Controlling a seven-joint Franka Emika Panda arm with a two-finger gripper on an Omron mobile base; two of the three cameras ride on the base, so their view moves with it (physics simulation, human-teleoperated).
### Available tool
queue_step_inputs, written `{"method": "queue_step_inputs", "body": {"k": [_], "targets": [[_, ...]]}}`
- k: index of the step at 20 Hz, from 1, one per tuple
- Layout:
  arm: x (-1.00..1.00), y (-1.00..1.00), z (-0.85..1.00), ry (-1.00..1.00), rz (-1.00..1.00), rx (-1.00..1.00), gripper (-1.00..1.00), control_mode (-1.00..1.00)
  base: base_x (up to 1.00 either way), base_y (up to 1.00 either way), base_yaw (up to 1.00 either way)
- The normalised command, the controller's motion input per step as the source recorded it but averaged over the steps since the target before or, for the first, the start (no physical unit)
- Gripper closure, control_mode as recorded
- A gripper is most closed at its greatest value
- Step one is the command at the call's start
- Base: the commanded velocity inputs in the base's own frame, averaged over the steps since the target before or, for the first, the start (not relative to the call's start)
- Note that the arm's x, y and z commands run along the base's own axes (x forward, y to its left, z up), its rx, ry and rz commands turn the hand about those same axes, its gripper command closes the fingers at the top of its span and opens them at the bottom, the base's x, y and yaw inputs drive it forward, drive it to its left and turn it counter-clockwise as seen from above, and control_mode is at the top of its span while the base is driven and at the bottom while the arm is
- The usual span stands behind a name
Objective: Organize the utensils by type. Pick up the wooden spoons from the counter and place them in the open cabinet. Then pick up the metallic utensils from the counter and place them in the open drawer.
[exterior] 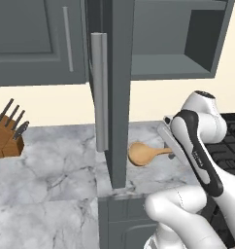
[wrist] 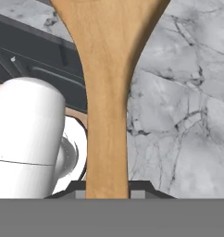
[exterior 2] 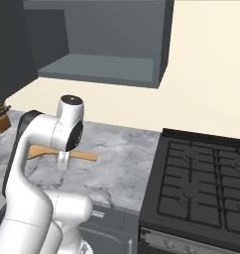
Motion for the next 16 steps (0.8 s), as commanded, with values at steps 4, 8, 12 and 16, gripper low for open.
{"method": "queue_step_inputs", "body": {"k": [4, 8, 12, 16], "targets": [[-0.08, 0.00, 0.00, 0.00, 0.00, 0.00, 1.00, -1.00, -0.02, 0.00, 0.00], [-0.17, 0.00, 0.10, -0.05, 0.00, 0.00, 1.00, -1.00, 0.00, 0.00, 0.00], [-0.09, -0.06, 0.44, -0.06, 0.00, 0.00, 1.00, -1.00, 0.00, 0.00, 0.00], [-0.01, -0.11, 0.58, -0.03, 0.00, 0.00, 1.00, -1.00, 0.00, 0.00, 0.00]]}}
